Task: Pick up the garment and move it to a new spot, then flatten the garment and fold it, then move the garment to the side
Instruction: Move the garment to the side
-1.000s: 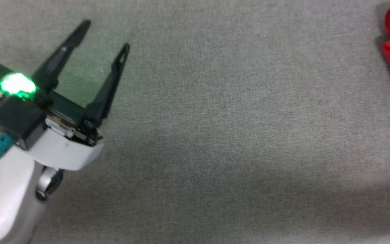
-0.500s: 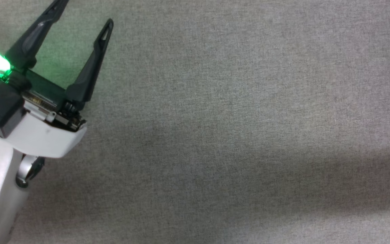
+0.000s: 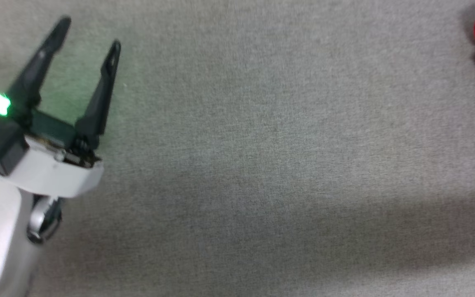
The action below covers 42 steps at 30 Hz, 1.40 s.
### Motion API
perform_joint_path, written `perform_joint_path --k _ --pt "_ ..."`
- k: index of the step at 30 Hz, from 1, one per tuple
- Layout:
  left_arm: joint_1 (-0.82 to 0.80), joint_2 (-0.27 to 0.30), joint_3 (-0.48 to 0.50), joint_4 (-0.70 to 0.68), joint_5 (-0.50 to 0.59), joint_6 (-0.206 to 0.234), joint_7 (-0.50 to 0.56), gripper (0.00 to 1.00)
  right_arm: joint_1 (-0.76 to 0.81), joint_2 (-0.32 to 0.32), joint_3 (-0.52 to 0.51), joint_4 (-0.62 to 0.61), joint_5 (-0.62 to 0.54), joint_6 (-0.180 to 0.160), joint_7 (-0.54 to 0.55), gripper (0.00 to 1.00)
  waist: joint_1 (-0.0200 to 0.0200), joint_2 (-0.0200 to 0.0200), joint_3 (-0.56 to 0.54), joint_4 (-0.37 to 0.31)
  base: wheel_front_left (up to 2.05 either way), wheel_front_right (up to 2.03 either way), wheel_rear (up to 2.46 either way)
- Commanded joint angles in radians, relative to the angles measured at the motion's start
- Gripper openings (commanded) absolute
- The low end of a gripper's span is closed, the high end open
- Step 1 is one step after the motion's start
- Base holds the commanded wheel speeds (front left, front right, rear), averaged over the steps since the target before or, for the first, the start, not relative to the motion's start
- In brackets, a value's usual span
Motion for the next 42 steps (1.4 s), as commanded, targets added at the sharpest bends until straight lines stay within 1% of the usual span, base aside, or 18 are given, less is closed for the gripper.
perform_joint_path --k 1,4,10,19,24,28,34,38,42 --pt "0.026 -0.013 0.009 0.007 -0.005 0.004 -0.001 1.0 0.016 0.0 0.011 -0.008 0.017 -0.001 -0.01 1.0 0.0 0.0 -0.057 0.015 0.0 0.0 0.0" --pt "0.082 -0.046 0.033 0.033 -0.007 0.002 -0.001 1.0 0.047 0.006 0.054 -0.034 0.053 -0.001 -0.025 1.0 0.0 0.0 -0.101 0.028 0.0 0.0 0.0" --pt "0.183 -0.117 0.085 0.081 -0.01 -0.002 -0.001 1.0 0.105 0.063 0.114 -0.118 0.117 -0.001 -0.062 1.0 0.0 0.0 -0.177 0.065 0.0 0.0 0.0" --pt "0.304 -0.208 0.146 0.17 -0.016 -0.009 -0.001 1.0 0.225 0.192 0.182 -0.206 0.155 -0.001 -0.186 1.0 0.0 0.0 -0.293 0.125 0.0 0.0 0.0" --pt "0.351 -0.248 0.167 0.212 -0.009 -0.013 -0.001 1.0 0.309 0.249 0.174 -0.237 0.173 -0.001 -0.252 1.0 0.0 0.0 -0.36 0.152 0.0 0.0 0.0" --pt "0.389 -0.267 0.186 0.235 -0.001 -0.012 -0.001 1.0 0.383 0.28 0.161 -0.266 0.182 -0.001 -0.279 1.0 0.0 0.0 -0.414 0.156 0.0 0.0 0.0" --pt "0.445 -0.283 0.202 0.248 0.008 -0.012 -0.001 1.0 0.483 0.31 0.125 -0.322 0.187 -0.001 -0.293 1.0 0.0 0.0 -0.473 0.153 0.0 0.0 0.0" --pt "0.496 -0.294 0.215 0.235 0.006 -0.012 -0.001 1.0 0.573 0.338 0.086 -0.387 0.192 -0.001 -0.291 1.0 0.0 0.0 -0.511 0.149 0.0 0.0 0.0" --pt "0.55 -0.303 0.228 0.213 -0.002 -0.012 -0.001 1.0 0.667 0.356 0.068 -0.466 0.204 -0.001 -0.277 1.0 0.0 0.0 -0.539 0.148 0.0 0.0 0.0"
